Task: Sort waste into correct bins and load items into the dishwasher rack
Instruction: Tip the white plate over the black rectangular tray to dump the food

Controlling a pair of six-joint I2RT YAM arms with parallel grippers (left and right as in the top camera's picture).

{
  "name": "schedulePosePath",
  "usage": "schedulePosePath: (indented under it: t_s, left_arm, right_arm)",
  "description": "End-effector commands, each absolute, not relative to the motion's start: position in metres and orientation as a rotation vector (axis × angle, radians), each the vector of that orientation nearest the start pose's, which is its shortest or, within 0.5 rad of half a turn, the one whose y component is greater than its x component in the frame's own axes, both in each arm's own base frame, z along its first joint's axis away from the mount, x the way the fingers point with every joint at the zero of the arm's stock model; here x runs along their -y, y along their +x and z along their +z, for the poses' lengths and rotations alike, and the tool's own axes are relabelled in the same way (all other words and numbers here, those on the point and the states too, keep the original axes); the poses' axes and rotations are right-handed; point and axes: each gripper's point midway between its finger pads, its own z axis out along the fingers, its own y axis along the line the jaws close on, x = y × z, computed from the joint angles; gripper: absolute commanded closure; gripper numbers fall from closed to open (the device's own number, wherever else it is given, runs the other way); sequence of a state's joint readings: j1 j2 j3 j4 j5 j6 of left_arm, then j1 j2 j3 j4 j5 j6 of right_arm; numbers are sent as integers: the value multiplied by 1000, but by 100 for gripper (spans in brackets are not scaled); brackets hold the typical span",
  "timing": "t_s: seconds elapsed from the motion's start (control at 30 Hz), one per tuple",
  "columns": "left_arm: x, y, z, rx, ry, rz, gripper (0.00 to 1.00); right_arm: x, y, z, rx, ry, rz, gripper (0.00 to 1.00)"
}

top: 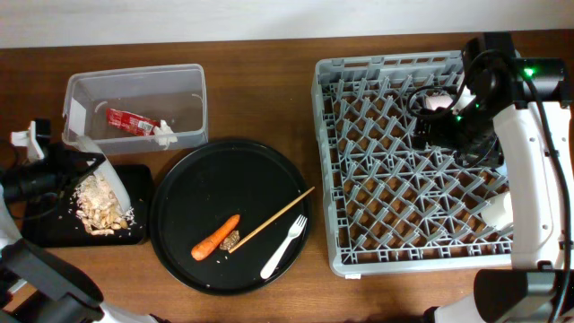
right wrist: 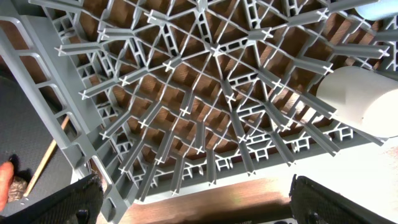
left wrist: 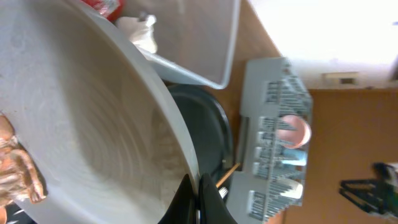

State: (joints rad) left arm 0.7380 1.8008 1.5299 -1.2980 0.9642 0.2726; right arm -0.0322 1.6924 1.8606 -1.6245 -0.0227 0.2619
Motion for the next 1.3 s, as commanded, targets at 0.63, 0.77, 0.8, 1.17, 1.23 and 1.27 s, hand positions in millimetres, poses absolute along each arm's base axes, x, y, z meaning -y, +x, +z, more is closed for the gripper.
schedulePosePath:
  t_s: [0.63, 0.77, 0.8, 1.17, 1.23, 1.27]
  left_arm:
    - [-128, 340, 236, -2135, -465, -1212, 100]
    - [-135, 333, 224, -2204, -554, -1179, 100]
    - [-133, 335, 230, -2174, -502, -1184, 100]
    - [-127, 331, 227, -2222, -526, -1175, 100]
    - [-116, 332, 232, -2237, -486, -1176, 100]
    - [-103, 332, 235, -2271, -440, -1157, 100]
  right_arm:
    - [10, 310, 229, -3004, 461, 28, 1]
    - [10, 310, 229, -3004, 461, 28, 1]
    - [10, 310, 229, -3004, 461, 28, 1]
    - [10, 310, 229, -3004, 461, 27, 1]
    - [10, 310, 229, -3004, 461, 28, 1]
    - [10, 310, 229, -3004, 461, 28, 1]
